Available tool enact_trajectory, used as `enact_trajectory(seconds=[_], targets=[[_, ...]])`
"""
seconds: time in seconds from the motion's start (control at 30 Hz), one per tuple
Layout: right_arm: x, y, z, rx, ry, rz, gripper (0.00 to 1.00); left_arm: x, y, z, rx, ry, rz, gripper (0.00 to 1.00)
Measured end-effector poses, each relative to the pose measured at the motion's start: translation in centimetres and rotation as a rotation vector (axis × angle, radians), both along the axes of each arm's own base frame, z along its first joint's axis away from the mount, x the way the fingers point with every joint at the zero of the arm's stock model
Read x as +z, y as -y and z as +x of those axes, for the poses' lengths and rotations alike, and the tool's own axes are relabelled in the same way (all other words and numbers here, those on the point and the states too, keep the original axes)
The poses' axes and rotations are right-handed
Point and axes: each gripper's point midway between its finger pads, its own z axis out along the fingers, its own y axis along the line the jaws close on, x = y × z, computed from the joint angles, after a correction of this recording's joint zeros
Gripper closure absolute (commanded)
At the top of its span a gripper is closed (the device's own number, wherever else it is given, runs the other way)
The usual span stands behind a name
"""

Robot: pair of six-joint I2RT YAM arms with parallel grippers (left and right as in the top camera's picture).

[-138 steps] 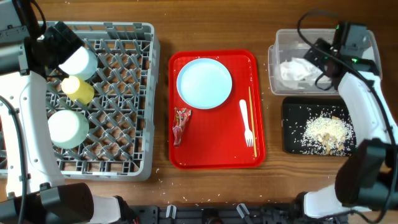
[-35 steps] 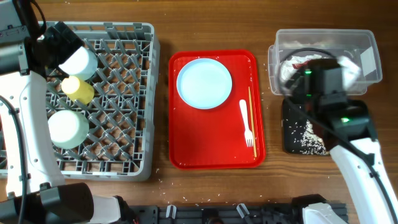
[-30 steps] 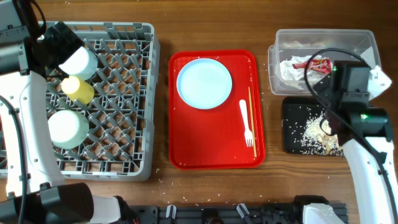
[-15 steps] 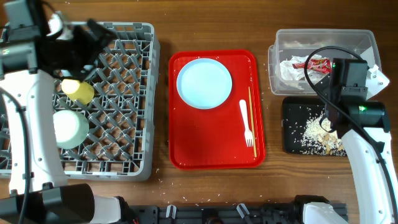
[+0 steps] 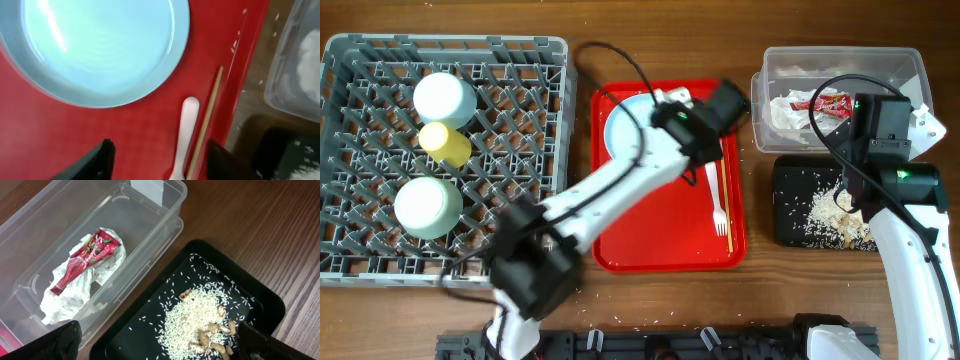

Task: Sort waste into correct bins and load items into the dishwasher rack
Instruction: 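Reach the left gripper to the white fork on the red tray, then grasp the white fork with the left gripper and lift it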

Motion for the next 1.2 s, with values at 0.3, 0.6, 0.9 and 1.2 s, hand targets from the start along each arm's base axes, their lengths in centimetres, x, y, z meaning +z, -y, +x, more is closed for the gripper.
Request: enact_trajectory(seconds=[0.3, 0.6, 0.9, 1.2], targets=[[0.0, 0.0, 0.0, 0.000, 0.000, 0.000, 0.00, -7.5, 6.9, -3.0, -0.043, 0.004, 0.004, 0.49], [0.0, 0.0, 0.0, 0.000, 0.000, 0.000, 0.00, -10.4, 5.7, -4.6, -0.049, -0.044, 0.111, 0.61], [0.0, 0.0, 0.0, 0.000, 0.000, 0.000, 0.00, -10.7, 5.4, -5.1, -0.050, -0.061, 0.122, 0.96], [0.0, 0.0, 0.0, 0.000, 0.000, 0.000, 0.00, -10.7, 4.9, -6.0, -0.069, -0.093, 0.135, 0.96]])
